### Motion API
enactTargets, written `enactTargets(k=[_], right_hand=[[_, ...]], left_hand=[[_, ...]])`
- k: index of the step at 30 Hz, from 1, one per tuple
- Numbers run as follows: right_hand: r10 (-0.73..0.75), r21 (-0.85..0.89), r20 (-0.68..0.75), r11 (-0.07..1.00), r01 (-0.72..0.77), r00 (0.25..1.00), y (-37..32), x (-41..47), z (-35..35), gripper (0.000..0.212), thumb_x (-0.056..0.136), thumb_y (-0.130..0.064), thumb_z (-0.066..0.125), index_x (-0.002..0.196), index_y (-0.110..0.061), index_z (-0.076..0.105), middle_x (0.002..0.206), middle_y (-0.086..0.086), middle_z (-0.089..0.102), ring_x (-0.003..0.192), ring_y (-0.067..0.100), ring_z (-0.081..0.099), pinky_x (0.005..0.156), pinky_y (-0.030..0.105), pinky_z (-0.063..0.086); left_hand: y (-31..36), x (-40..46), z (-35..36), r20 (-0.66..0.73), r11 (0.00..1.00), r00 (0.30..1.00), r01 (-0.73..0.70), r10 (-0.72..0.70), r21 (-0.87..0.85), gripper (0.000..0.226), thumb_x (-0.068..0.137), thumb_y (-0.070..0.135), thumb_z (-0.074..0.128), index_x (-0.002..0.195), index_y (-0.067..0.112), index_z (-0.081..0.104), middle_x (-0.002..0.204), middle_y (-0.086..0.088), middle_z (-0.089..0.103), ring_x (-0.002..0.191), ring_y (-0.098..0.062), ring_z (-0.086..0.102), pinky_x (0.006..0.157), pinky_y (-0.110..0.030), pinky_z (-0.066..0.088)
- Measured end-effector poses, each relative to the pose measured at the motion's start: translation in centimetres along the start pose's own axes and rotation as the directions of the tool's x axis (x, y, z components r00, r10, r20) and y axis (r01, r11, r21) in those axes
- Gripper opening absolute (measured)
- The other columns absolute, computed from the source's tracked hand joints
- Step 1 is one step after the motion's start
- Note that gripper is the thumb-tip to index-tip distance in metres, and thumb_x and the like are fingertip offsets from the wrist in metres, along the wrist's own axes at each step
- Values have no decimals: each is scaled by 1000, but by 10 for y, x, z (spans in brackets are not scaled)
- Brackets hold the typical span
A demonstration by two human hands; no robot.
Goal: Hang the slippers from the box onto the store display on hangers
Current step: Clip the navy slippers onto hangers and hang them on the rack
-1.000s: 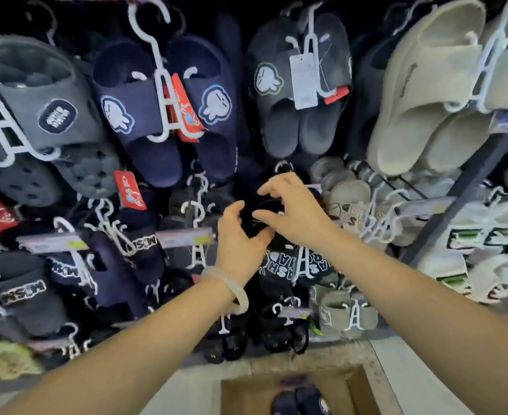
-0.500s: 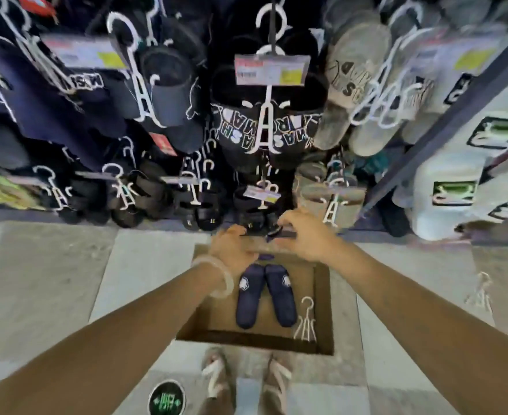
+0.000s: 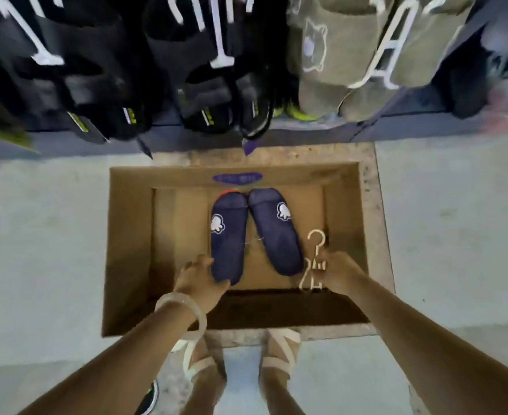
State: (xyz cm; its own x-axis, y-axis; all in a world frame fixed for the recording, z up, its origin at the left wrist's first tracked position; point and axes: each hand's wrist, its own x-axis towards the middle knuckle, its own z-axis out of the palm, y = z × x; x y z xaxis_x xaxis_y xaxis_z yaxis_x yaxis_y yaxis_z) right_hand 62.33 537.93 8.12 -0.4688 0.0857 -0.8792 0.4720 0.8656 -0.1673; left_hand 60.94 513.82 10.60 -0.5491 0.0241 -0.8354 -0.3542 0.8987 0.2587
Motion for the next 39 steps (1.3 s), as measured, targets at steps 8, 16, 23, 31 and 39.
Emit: enactTargets(k=[8,16,23,31,39], right_hand=[[178,218,-136,965,-146,975,44,158,85,60,90,-22,52,143,-11,25,136,20,44,120,37,49,95,36,40],[329,113,-284,944,-309,901,38,239,69,67,91,-21,51,144,-6,13,141,26,28,125,41,40,103,44,34],[86,-202,-399,963,-179,913,-1,258,4,26,89,-9,51,113,1,55,118,21,58,112,37,56,88,37,46],[-222,-145,-268,971,188,938,-35,183,-67,13,88,-7,57,97,-4,66,93,14,70,71,20,66,64,25,54],[-465,53,1,884,464,885,-74,199,13,10,82,1,63,89,-4,59,69,4,61,52,5,62,49,15,52]], left_hand=[[-33,173,74,-225,994,973,-31,55,107,74,79,36,66,139,15,29,140,-14,35,128,-33,35,106,-39,32],[-30,263,57,-73,684,876,-318,478,657,115,71,51,67,144,26,-19,156,-12,-4,145,-29,-1,117,-40,1],[-38,280,67,-68,674,844,-374,532,637,115,65,62,62,146,26,-11,142,-5,28,132,-25,29,109,-38,23],[-33,274,67,2,783,903,-375,430,496,122,57,75,63,147,23,-2,152,-6,19,140,-29,19,114,-44,18],[-42,278,42,47,923,925,-370,376,-106,77,76,53,62,140,15,38,148,-1,37,136,-18,35,112,-29,28]])
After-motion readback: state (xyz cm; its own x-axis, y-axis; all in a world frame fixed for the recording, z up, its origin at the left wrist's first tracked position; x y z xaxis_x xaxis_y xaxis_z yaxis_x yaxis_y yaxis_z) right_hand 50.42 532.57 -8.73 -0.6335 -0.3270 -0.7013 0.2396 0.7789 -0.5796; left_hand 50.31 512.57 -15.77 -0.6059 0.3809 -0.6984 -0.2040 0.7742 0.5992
